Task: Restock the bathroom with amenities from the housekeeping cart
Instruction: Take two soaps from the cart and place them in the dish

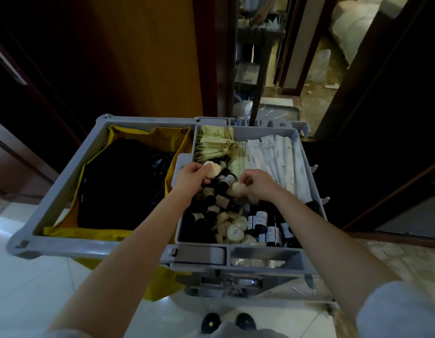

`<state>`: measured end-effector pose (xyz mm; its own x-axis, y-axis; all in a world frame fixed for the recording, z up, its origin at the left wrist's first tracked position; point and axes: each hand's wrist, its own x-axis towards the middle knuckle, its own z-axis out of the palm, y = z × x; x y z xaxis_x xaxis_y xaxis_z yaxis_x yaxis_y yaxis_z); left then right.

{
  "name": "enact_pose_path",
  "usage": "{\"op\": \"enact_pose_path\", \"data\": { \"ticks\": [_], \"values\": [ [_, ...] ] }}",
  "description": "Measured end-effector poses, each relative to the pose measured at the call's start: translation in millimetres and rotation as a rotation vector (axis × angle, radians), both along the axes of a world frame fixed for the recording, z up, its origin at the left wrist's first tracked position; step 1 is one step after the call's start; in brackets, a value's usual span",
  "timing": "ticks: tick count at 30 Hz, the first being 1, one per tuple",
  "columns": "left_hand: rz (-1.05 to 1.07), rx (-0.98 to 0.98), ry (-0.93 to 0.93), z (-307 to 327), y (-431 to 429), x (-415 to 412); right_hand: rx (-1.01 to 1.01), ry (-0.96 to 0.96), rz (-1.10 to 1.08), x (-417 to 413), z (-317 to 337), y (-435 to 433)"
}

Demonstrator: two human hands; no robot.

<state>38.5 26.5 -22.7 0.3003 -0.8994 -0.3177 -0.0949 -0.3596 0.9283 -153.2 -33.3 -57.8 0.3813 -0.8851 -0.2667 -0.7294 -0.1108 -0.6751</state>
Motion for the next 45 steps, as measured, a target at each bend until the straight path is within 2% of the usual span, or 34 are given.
{"op": "enact_pose_path", "data": {
  "ticks": [3,7,10,18,24,33,40,45],
  "values": [
    [0.001,-0.006,0.015,1.7,-3.0,-0.8,0.132,-0.357,-0.232,-3.4,17.3,6.2],
    [0.014,-0.037,0.086,6.4,-5.3,-6.5,0.197,-0.589,-0.354,-8.1,38.5,14.4],
    [0.017,-0.061,0.130,10.1,-4.0,-11.3,0.219,-0.680,-0.371,-6.5,51.7,22.4],
    [0.064,-0.126,0.270,15.8,10.9,-7.9,0.219,-0.739,-0.371,4.1,74.8,39.7],
    [0.187,-0.105,0.311,12.2,39.9,-6.9,0.325,-0.753,-0.235,11.9,70.6,46.1],
    [0.579,-0.141,0.183,8.4,108.8,-35.9,0.444,-0.685,0.146,25.1,62.2,57.3],
    [0.887,-0.207,0.282,-2.1,223.1,-56.4,0.572,-0.670,0.517,49.8,60.0,121.8],
    [1.226,-0.167,0.241,-9.5,323.2,-70.2,0.639,-0.530,0.780,77.8,56.9,196.9]
  ]
}}
